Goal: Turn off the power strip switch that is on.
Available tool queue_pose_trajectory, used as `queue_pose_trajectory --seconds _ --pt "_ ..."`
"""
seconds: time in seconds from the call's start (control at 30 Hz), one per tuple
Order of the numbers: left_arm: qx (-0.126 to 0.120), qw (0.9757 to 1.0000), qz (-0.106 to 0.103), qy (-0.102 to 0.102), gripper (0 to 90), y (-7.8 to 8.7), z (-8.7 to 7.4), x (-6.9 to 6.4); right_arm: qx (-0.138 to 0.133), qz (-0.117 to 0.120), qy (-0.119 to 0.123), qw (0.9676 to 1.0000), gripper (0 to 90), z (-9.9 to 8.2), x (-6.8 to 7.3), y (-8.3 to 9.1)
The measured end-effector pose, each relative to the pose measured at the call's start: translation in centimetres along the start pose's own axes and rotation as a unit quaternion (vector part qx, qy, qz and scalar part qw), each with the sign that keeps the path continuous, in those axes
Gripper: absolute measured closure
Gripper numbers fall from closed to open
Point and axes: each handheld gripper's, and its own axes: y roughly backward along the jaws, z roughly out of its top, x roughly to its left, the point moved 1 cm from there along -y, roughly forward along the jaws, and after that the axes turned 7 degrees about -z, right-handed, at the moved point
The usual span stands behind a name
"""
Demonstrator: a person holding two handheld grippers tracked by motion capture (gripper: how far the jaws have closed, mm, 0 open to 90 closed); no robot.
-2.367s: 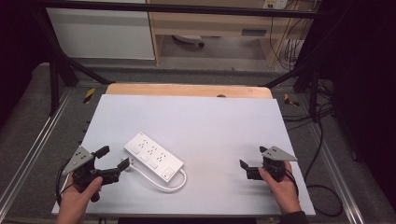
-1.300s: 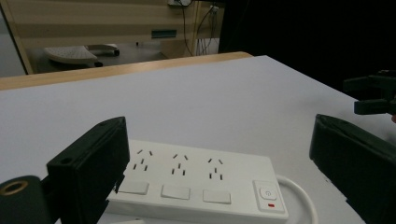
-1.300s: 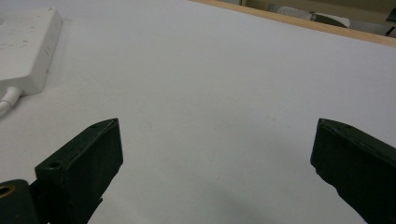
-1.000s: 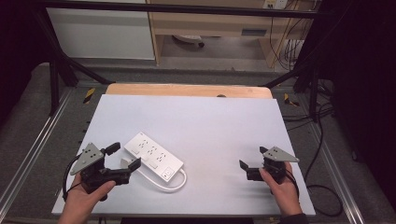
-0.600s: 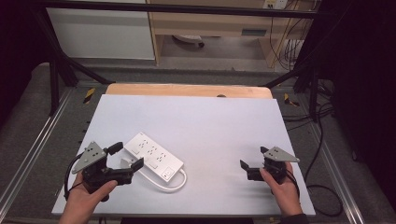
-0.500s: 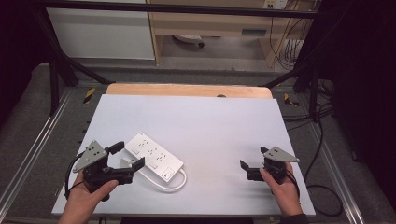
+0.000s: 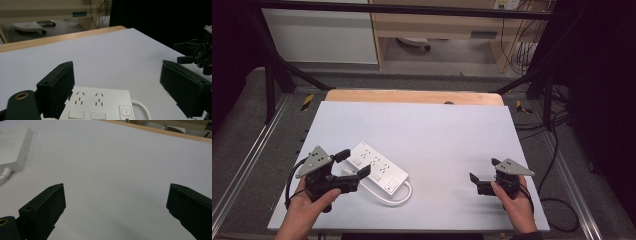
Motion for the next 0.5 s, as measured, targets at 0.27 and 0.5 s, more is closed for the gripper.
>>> queue_pose_trajectory --seconds 0.27,0.5 --pt "0.015 0.9998 0.003 -0.008 13.1 -1.0 1.7 0.3 -0.005 -0.002 -0.005 1.0000 2.9 -0.2 0.3 0.9" --pt "0.027 0.9995 0.003 -0.017 13.3 -1.8 3.5 1.0 -0.004 -0.001 -0.007 1.0000 2.9 -0.3 0.6 1.3"
